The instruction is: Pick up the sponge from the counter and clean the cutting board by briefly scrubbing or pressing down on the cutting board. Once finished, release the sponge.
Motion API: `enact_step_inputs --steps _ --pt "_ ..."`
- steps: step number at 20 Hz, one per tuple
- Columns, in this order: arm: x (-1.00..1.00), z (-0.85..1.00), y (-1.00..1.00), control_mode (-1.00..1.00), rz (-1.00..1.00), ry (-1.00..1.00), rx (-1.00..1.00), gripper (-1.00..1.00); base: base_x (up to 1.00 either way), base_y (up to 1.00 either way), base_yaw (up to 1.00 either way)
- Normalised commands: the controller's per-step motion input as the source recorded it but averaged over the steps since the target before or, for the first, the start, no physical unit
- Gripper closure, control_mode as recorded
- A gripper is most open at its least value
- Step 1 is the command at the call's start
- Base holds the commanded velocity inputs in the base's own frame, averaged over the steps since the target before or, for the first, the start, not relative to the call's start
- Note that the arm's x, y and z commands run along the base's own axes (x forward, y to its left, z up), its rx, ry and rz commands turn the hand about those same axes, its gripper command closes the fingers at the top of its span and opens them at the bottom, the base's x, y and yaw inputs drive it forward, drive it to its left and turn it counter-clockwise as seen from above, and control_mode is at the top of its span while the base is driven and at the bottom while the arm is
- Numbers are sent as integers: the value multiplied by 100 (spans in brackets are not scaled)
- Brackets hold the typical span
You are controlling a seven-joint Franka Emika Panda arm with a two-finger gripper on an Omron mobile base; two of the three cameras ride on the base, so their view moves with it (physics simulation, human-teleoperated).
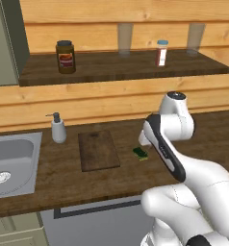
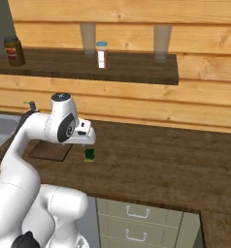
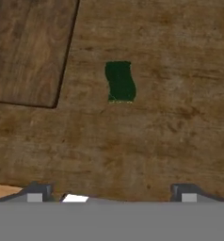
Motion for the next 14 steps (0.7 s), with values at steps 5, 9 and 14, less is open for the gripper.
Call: enact_step_inputs --steps 5,9,14 --pt "54 -50 4 -100 5 0 -1 -100 0 0 0" --pt "47 -36 2 -100 5 0 0 -100 0 0 0" --pt "35 -10 0 -100 2 3 0 -100 0 0 0"
